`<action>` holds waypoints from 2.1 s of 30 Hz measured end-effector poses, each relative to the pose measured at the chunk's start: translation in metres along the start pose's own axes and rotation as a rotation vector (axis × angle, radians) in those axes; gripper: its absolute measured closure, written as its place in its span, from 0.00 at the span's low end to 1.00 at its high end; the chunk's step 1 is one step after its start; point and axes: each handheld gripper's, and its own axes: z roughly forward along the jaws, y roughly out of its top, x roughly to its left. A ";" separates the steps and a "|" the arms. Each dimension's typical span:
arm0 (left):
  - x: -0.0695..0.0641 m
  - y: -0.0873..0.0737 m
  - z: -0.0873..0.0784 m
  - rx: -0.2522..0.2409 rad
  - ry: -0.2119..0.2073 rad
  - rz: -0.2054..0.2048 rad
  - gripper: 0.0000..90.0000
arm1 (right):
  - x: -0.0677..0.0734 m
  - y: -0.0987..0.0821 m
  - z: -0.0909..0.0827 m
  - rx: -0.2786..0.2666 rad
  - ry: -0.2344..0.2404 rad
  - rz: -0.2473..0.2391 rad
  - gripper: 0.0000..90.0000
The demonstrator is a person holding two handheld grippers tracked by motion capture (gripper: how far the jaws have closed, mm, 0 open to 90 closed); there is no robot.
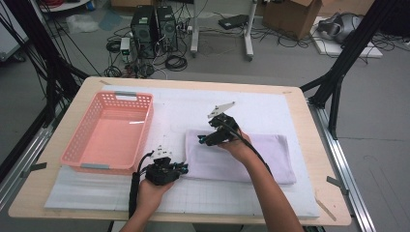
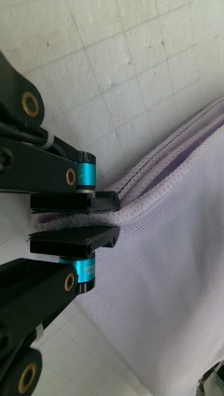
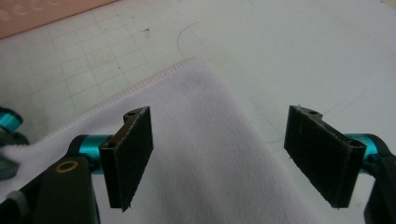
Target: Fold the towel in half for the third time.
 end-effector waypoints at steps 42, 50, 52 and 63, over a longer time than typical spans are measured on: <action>-0.006 0.023 -0.048 -0.156 -0.051 -0.040 0.93 | 0.024 0.056 0.026 -0.041 0.104 -0.174 0.92; -0.028 0.042 -0.029 -0.136 -0.081 0.018 0.93 | 0.010 0.043 0.001 -0.039 0.066 -0.163 0.92; -0.034 0.047 -0.024 -0.130 -0.093 0.034 0.93 | 0.007 0.039 -0.004 -0.043 0.060 -0.161 0.92; -0.065 0.064 0.011 -0.083 -0.130 0.093 0.93 | -0.012 0.012 -0.039 -0.081 0.014 -0.124 0.91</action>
